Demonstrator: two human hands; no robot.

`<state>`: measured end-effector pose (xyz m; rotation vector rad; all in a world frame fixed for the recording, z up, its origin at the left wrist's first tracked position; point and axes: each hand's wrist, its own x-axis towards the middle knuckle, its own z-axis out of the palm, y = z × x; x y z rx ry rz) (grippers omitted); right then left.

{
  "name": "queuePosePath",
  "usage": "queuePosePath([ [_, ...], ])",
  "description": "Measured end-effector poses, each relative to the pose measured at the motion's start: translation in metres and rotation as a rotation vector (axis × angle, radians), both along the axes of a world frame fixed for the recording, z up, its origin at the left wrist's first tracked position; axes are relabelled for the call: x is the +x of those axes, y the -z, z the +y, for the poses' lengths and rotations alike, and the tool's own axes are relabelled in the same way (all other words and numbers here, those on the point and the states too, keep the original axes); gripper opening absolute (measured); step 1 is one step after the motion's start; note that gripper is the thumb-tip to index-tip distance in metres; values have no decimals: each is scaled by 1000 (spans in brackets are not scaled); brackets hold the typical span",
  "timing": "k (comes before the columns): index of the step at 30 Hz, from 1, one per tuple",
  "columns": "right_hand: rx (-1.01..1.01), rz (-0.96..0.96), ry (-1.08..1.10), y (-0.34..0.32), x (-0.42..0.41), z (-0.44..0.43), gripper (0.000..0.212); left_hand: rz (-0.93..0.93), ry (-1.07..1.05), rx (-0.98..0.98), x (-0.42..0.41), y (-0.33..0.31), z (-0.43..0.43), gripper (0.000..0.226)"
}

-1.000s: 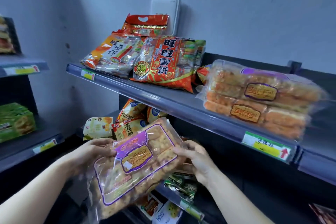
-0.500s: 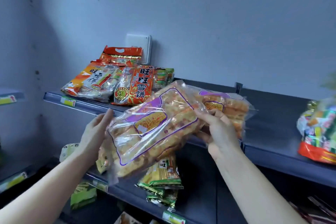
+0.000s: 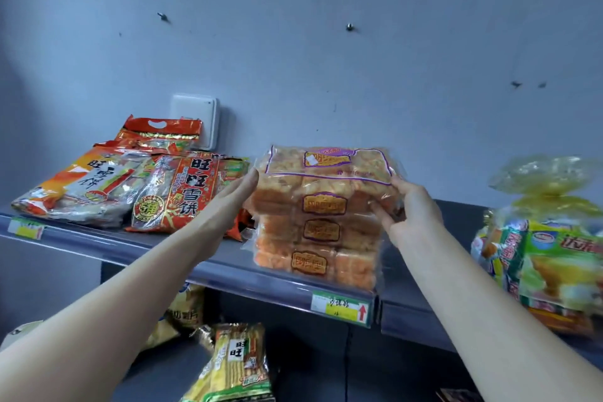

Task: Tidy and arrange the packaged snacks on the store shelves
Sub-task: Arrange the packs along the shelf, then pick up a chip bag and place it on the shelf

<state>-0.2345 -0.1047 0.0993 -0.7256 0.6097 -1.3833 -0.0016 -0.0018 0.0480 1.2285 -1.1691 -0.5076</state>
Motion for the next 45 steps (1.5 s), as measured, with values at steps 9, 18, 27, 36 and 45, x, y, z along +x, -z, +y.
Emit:
queuePosePath([
  [9, -33, 168, -10, 19, -6, -57, 30, 171, 80, 199, 8, 11, -61, 118],
  [18, -546, 1031, 695, 33, 23, -91, 59, 111, -71, 281, -10, -9, -112, 94],
  [27, -976, 1652, 785, 33, 68, -89, 80, -7, 74, 219, -21, 9, -140, 82],
  [36, -1025, 1771, 861, 40, 72, -100, 87, -637, -533, 170, 43, 28, -162, 54],
  [45, -1030, 1768, 887, 42, 72, -102, 87, -256, -607, 82, 93, 18, -182, 7],
])
